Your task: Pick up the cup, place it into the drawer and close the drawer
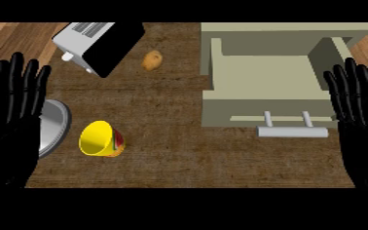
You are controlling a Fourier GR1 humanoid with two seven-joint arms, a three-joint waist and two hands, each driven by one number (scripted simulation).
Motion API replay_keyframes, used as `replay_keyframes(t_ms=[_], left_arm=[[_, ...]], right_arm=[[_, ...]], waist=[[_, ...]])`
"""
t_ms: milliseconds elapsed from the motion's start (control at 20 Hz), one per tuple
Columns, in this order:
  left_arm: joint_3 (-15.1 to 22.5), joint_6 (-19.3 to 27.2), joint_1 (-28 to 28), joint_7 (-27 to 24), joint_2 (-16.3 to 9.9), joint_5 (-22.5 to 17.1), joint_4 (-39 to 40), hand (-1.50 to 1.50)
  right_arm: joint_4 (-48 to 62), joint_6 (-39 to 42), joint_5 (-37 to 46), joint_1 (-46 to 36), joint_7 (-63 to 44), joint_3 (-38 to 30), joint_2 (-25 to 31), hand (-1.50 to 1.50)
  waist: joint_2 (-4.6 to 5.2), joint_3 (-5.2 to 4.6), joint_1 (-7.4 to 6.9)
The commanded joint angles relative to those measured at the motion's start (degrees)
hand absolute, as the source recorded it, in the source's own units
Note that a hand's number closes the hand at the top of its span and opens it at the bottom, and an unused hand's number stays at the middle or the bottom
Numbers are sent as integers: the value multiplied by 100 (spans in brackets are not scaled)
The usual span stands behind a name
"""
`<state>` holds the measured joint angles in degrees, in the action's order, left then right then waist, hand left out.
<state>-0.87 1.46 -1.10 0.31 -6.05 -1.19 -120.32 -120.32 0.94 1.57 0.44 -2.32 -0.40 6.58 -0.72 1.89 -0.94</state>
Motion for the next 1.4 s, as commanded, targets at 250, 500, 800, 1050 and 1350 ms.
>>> replay_keyframes(t_ms=[250,500,800,1050,1350], left_arm=[[-210,-530,282,-215,-193,-361,-240,-150],[212,-446,1107,-138,466,-842,-123,-150],[277,-145,577,382,561,-781,-244,-150],[-104,-193,103,481,350,-902,122,-150],[-116,-291,612,348,326,-1032,-60,-150]], right_arm=[[264,174,-175,117,552,183,-289,-150],[325,373,-757,-258,-246,162,-229,-150],[79,477,-1063,-504,-673,-226,-20,-150],[665,351,-1037,-1134,-562,-349,-107,-150],[393,228,-351,-446,-192,364,-470,-150]], waist=[[69,-189,91],[68,-190,63],[70,-189,91],[76,-189,82],[69,-190,84]])
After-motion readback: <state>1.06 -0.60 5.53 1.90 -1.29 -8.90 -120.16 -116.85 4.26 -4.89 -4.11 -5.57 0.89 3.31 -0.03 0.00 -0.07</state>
